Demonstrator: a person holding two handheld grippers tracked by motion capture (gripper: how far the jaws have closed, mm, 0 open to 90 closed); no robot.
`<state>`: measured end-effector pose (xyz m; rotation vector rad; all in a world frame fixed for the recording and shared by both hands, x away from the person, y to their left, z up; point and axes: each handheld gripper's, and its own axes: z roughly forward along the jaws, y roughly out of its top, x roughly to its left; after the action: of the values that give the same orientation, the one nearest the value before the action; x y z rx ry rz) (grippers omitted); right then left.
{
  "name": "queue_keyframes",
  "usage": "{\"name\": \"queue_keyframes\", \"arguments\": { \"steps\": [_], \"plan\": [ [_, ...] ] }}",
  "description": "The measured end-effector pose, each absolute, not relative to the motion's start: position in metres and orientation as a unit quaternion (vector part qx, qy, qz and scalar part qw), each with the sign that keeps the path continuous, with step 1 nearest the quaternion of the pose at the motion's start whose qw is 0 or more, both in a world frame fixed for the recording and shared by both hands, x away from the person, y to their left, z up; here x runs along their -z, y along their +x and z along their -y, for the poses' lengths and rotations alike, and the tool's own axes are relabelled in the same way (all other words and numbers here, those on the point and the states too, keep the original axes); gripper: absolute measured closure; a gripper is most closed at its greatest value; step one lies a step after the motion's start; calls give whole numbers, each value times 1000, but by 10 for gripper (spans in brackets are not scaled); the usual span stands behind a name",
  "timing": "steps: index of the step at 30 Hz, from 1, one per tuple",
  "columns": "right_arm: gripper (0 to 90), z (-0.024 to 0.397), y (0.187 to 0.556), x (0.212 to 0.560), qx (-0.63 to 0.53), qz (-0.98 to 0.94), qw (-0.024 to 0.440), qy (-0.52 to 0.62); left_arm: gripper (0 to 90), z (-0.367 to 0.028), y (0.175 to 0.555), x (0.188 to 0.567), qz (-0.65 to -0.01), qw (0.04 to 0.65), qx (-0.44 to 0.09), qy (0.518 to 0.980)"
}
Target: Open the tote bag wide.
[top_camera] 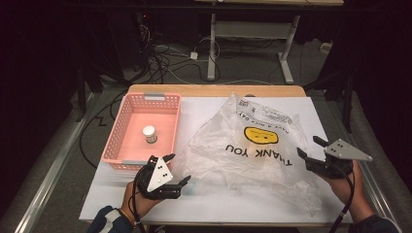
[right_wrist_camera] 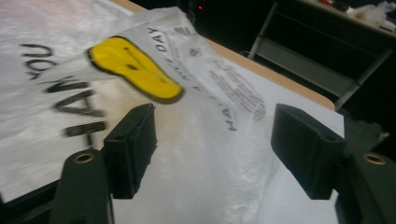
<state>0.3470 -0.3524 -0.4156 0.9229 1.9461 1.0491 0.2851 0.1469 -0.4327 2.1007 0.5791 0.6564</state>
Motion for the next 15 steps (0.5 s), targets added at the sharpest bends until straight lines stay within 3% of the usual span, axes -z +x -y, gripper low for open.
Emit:
{"name": "queue_keyframes", "arguments": {
  "steps": [9, 15],
  "plan": [
    [432, 371, 443, 420, -352, -760, 346, 423, 194, -145, 286, 434, -227, 416, -257, 842],
    [484, 372, 497, 443, -305, -770, 300, 473, 221, -145, 286, 435, -220, 416, -255, 845]
  ]
}}
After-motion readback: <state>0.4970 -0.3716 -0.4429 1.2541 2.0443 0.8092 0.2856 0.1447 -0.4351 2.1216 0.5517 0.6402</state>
